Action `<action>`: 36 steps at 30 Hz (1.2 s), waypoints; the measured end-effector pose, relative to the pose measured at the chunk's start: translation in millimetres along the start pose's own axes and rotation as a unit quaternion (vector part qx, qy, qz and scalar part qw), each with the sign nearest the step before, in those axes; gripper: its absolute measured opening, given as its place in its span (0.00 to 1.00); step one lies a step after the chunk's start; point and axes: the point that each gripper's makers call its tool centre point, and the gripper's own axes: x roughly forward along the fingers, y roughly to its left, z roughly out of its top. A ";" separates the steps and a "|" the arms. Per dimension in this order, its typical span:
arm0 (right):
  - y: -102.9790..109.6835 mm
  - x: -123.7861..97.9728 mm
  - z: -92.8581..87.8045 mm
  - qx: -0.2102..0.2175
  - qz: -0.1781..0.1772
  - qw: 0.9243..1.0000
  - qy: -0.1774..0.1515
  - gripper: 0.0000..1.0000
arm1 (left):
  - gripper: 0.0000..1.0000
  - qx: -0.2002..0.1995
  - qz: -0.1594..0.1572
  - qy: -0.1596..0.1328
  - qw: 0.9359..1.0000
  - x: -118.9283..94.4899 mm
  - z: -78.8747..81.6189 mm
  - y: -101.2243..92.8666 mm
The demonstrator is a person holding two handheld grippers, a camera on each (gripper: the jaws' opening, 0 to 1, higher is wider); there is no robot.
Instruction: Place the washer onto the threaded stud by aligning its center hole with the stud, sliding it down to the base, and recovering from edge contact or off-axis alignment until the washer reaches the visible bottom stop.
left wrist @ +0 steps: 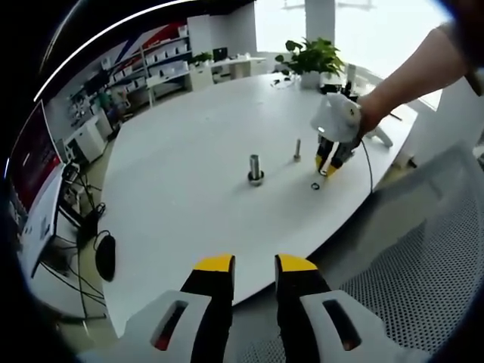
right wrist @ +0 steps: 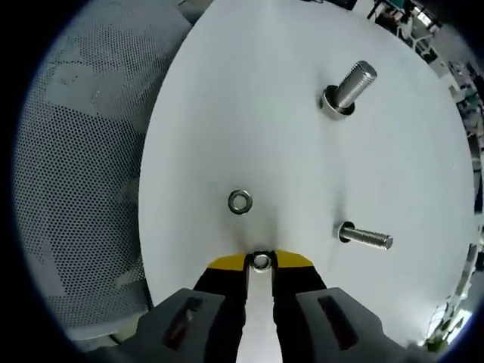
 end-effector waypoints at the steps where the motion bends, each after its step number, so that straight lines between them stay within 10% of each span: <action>1: -0.9 -0.2 0.4 -0.040 0.011 0.999 -0.009 0.02 | 0.19 0.000 0.000 0.000 1.000 -0.2 0.2 -0.3; 5: -0.8 3.5 -4.3 0.046 0.037 0.997 -0.040 0.03 | 0.19 0.000 0.000 -0.002 1.000 -0.6 1.0 -0.4; 16: 1.4 1.9 -4.2 0.074 0.065 0.995 -0.035 0.06 | 0.19 0.000 -0.002 -0.001 1.000 -0.2 0.6 -0.9; 36: -1.4 -26.0 -82.9 0.153 0.050 0.987 -0.017 0.24 | 0.19 0.002 -0.006 -0.009 1.000 -1.0 3.5 -1.9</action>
